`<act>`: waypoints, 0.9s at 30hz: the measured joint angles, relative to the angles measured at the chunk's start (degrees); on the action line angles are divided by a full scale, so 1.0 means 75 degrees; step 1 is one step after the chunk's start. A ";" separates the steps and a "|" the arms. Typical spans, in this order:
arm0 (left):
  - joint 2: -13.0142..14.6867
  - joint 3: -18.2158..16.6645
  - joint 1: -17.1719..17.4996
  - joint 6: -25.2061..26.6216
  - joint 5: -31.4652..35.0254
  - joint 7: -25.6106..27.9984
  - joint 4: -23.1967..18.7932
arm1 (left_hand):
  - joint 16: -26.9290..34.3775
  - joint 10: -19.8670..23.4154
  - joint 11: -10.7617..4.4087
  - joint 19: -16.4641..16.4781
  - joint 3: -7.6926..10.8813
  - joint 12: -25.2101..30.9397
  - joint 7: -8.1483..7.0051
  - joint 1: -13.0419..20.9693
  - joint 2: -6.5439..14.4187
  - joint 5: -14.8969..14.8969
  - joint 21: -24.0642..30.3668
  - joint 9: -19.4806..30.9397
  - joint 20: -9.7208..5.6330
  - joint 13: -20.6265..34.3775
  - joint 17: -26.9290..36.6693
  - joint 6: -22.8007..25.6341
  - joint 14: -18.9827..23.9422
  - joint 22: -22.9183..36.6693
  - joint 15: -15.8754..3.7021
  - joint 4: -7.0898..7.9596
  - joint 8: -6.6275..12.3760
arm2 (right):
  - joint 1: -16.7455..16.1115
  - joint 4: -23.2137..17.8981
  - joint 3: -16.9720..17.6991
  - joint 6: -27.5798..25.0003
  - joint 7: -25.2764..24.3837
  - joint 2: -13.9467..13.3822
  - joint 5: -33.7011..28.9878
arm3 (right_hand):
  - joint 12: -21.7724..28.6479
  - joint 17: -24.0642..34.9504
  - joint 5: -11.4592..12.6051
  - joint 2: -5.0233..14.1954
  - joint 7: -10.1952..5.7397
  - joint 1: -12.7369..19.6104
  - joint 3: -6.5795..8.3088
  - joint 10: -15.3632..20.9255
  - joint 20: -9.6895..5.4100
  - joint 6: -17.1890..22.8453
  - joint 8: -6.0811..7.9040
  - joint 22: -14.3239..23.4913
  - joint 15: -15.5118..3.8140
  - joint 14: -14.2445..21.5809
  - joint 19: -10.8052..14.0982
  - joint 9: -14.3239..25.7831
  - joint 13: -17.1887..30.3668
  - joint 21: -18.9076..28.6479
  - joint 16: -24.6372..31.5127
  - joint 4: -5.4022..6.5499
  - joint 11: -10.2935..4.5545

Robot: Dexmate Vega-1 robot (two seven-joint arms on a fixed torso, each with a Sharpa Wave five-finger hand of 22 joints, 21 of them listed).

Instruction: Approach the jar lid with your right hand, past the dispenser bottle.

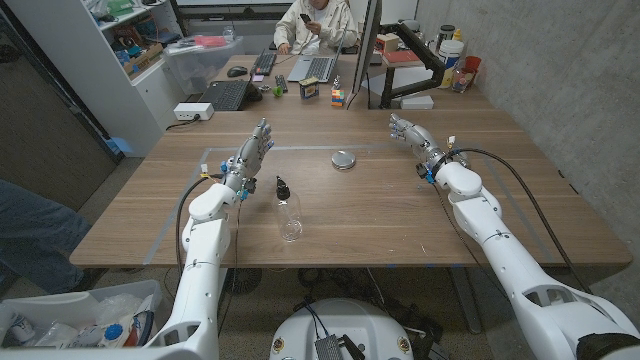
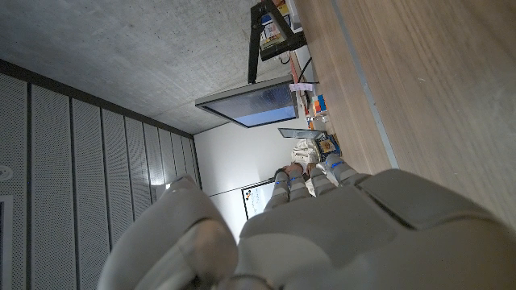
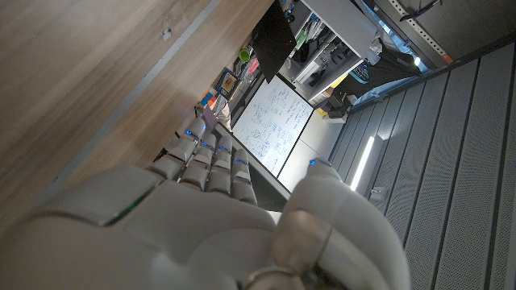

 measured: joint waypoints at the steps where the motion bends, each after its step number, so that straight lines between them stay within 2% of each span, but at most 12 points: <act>1: 0.0003 -0.0002 0.0005 0.0004 -0.0012 -0.0008 -0.0007 | 0.0000 0.0000 0.0000 0.0000 0.0000 0.0000 0.0000 0.0000 0.0000 0.0000 0.0000 0.0000 0.0000 0.0000 0.0000 0.0000 0.0000 0.0000 0.0000 0.0000 0.0000 | 0.0029 0.0058 -0.0021 0.0056 -0.0013 0.0000 -0.0027 | 0.0000 0.0000 0.0028 -0.0018 -0.0023 0.0018 -0.0020 -0.0029 0.0000 -0.0028 0.0000 0.0000 0.0000 0.0000 0.0000 0.0000 0.0000 -0.0019 0.0000 -0.0020 -0.0029; 9: 0.0037 -0.0029 0.0040 0.0007 -0.0017 -0.0013 -0.0042 | 0.0000 0.0000 0.0000 0.0000 0.0000 0.0006 0.0000 0.0032 0.0033 0.0000 -0.0031 0.0000 0.0000 0.0000 0.0000 0.0000 0.0000 0.0040 0.0000 0.0000 0.0000 | 0.0040 0.0083 -0.0032 0.0294 -0.0095 -0.0001 -0.0233 | 0.0000 0.0001 0.0029 -0.0019 -0.0064 0.0099 -0.0024 -0.0040 0.0000 -0.0120 0.0000 0.0000 0.0001 0.0000 -0.0001 -0.0021 0.0000 -0.0030 0.0000 -0.0084 -0.0040; 27: 0.0099 -0.0004 0.0083 -0.0022 -0.0048 -0.0095 -0.0154 | 0.0000 0.0000 0.0000 0.0000 -0.0024 0.0006 0.0000 0.0040 0.0041 0.0000 -0.0083 0.0000 0.0000 0.0000 0.0000 0.0000 0.0000 0.0039 0.0000 -0.0023 0.0000 | 0.0228 0.0264 -0.0212 0.0334 -0.0198 0.0001 -0.0519 | -0.0060 0.0002 0.0089 -0.0058 -0.0203 0.0138 -0.0033 -0.0082 0.0000 -0.0199 0.0000 0.0021 -0.0039 -0.0042 -0.0002 -0.0033 0.0000 -0.0147 0.0000 -0.0156 -0.0079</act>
